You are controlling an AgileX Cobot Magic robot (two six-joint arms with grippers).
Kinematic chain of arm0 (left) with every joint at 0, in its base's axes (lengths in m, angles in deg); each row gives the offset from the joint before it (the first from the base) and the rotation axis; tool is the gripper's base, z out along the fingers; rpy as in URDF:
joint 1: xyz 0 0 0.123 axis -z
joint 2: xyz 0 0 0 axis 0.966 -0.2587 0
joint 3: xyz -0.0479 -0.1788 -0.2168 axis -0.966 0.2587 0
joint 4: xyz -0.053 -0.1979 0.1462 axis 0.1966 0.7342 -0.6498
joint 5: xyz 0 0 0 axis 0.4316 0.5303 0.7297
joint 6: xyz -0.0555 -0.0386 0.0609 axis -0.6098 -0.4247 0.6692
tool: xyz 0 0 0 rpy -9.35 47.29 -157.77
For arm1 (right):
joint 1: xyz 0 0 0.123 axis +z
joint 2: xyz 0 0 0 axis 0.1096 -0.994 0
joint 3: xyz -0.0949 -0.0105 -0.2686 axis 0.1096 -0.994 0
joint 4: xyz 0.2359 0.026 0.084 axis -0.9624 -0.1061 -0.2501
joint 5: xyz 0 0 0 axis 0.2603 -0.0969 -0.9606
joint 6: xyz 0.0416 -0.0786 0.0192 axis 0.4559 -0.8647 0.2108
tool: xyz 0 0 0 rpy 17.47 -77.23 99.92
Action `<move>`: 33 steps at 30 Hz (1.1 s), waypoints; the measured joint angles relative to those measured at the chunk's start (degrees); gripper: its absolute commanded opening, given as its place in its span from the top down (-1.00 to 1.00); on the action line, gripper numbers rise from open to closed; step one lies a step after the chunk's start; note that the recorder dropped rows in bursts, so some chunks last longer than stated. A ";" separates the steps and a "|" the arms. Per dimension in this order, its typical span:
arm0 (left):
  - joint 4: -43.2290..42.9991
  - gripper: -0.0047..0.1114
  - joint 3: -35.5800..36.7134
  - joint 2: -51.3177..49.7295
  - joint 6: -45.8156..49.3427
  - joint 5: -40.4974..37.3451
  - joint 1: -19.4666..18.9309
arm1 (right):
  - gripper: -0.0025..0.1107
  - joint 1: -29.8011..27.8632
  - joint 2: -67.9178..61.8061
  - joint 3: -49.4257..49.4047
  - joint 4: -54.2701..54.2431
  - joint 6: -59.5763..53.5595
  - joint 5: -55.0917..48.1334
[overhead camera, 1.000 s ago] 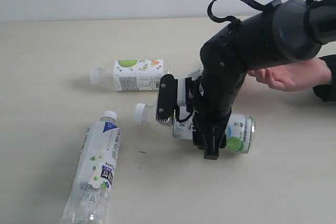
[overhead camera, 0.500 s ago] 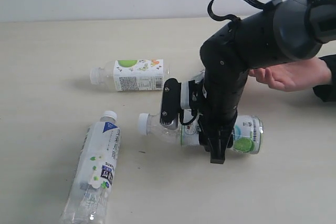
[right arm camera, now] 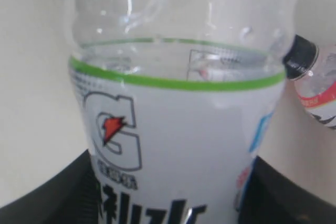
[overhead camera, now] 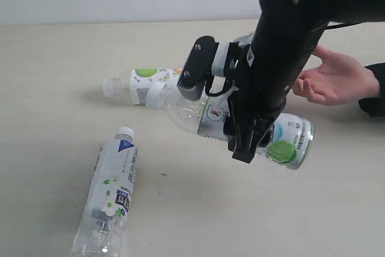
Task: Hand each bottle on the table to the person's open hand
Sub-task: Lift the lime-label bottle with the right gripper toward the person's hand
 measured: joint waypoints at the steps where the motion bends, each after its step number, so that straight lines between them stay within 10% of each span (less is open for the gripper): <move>1: 0.00 0.92 0.00 0.00 0.00 0.00 0.00 | 0.96 0.00 1.35 0.11 -1.37 0.59 -1.29; 7: 0.00 0.92 0.00 0.00 0.00 0.00 0.00 | 0.96 0.00 13.40 0.63 -4.59 11.61 -10.84; 14: 0.00 0.92 0.00 0.00 0.00 0.00 0.00 | 0.96 -2.29 19.13 0.63 15.65 39.17 -15.83; 33: 0.00 0.92 0.00 0.00 0.00 0.00 0.00 | 0.96 -28.50 4.93 2.11 3.20 35.52 -4.59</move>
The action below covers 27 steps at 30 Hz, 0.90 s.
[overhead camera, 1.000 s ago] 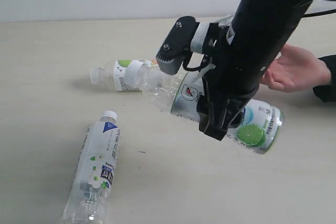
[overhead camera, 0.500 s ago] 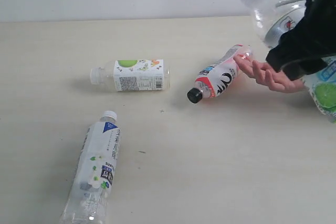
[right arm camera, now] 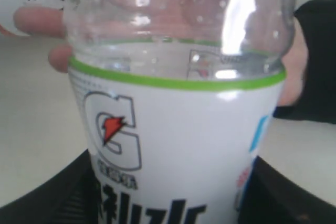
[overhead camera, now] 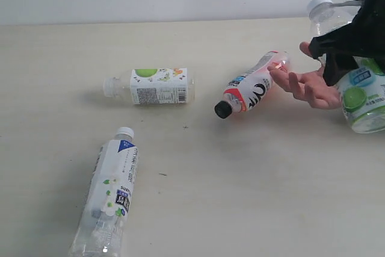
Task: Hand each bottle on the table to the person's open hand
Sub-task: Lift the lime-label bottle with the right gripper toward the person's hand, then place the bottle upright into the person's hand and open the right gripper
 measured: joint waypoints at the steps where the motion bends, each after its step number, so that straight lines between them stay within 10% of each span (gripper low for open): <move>1: 0.00 0.92 0.00 0.00 0.00 0.00 0.00 | 0.96 -0.14 -1.32 0.93 -0.13 -0.21 0.00; 24: 0.00 0.92 0.00 0.00 0.00 0.00 0.00 | 0.95 -0.23 -17.32 11.64 1.50 -1.63 -0.05; 27: 0.00 0.92 0.00 0.00 0.00 0.00 0.00 | 0.67 -0.23 -17.32 11.64 1.54 -1.63 -0.05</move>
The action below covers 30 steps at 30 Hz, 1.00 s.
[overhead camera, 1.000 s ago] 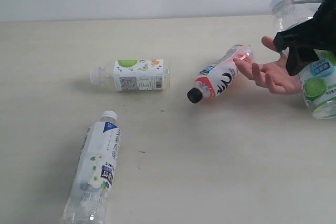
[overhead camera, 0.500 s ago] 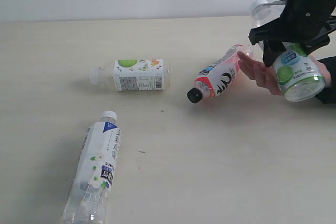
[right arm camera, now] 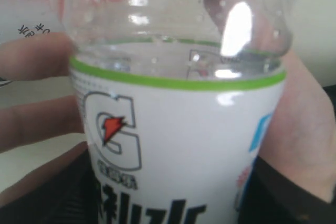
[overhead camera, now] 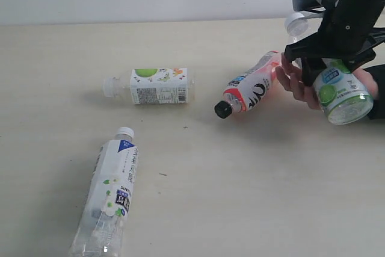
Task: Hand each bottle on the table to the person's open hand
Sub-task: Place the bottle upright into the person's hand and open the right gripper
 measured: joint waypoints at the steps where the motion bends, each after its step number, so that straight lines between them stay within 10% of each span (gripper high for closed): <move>1: 0.00 0.92 0.00 0.00 0.00 0.00 0.00 | 0.60 0.00 0.00 0.00 0.00 0.00 0.00; 9: 0.00 0.92 0.00 0.00 0.00 0.00 0.00 | -0.31 0.00 0.00 0.00 0.23 0.00 0.00; 30: 0.00 0.92 0.00 0.00 0.00 0.00 0.00 | -0.64 0.00 0.00 0.00 0.35 -0.13 0.35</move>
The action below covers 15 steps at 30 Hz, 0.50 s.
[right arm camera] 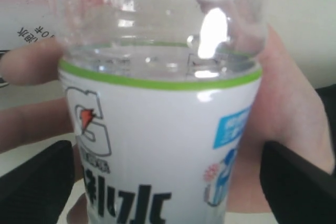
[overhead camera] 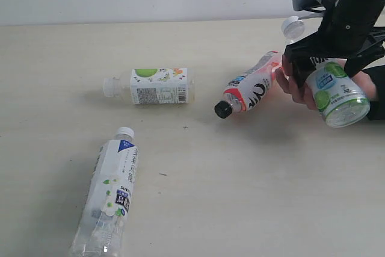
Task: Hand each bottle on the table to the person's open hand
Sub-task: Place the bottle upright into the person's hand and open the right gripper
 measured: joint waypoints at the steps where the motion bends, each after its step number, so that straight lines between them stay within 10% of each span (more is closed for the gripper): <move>1: 0.00 0.92 0.00 0.00 0.00 0.00 0.00 | -0.64 0.00 0.00 0.00 0.00 0.00 -0.13; 15: 0.00 0.92 0.00 0.00 0.00 0.00 0.00 | -0.60 0.00 9.16 0.00 0.00 -0.45 -0.99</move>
